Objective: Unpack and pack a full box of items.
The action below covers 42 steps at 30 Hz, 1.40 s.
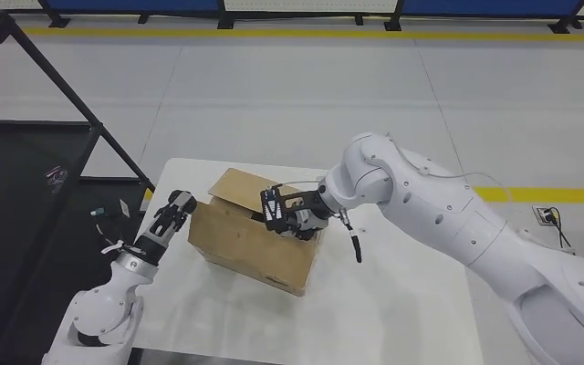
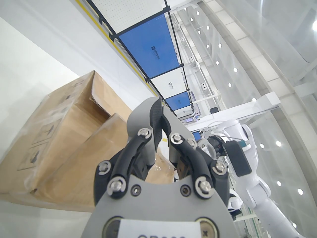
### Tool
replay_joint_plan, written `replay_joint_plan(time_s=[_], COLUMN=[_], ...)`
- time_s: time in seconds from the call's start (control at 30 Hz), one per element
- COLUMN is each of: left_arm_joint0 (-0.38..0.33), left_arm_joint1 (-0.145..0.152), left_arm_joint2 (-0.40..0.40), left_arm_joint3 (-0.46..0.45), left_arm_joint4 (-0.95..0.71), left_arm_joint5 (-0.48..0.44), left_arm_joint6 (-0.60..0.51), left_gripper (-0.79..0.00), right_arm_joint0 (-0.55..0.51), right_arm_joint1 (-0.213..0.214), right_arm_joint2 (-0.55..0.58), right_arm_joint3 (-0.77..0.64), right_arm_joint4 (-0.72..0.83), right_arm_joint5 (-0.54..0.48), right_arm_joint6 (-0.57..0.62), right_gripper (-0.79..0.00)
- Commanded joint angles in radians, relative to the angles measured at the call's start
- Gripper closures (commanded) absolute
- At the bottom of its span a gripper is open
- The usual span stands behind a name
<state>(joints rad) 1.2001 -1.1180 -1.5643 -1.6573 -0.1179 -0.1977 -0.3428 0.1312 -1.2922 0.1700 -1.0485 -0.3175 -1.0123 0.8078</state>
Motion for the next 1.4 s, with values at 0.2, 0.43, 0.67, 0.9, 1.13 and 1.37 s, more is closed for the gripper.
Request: replay_joint_plan(time_s=[0.2,0.43,0.67,0.9,1.13,1.37], left_arm_joint0=[-0.066,-0.102,-0.125,-0.141,-0.157,-0.177], left_arm_joint1=[-0.005,-0.011,-0.014,-0.017,-0.020,-0.024], left_arm_joint2=[0.058,0.089,0.109,0.123,0.137,0.155], left_arm_joint3=[0.057,0.103,0.135,0.158,0.177,0.202], left_arm_joint4=[0.064,0.077,0.093,0.106,0.117,0.128], left_arm_joint5=[0.049,0.068,0.073,0.076,0.084,0.092], left_arm_joint6=[-0.007,0.000,-0.010,-0.012,-0.013,-0.014], left_gripper=[0.000,0.000,0.000,0.000,0.000,0.000], right_arm_joint0=[-0.002,-0.002,0.000,-0.001,-0.001,-0.001], right_arm_joint1=[0.006,0.007,0.007,0.005,0.004,0.006], right_arm_joint2=[0.000,0.000,0.000,0.000,0.000,0.000], right_arm_joint3=[-0.007,-0.012,-0.017,-0.014,-0.017,-0.017], right_arm_joint4=[0.001,-0.003,-0.006,-0.005,-0.006,-0.007], right_arm_joint5=[0.000,0.000,0.000,0.000,0.000,0.000], right_arm_joint6=[0.000,0.000,0.000,0.000,0.000,0.000], right_gripper=[0.000,0.000,0.000,0.000,0.000,0.000])
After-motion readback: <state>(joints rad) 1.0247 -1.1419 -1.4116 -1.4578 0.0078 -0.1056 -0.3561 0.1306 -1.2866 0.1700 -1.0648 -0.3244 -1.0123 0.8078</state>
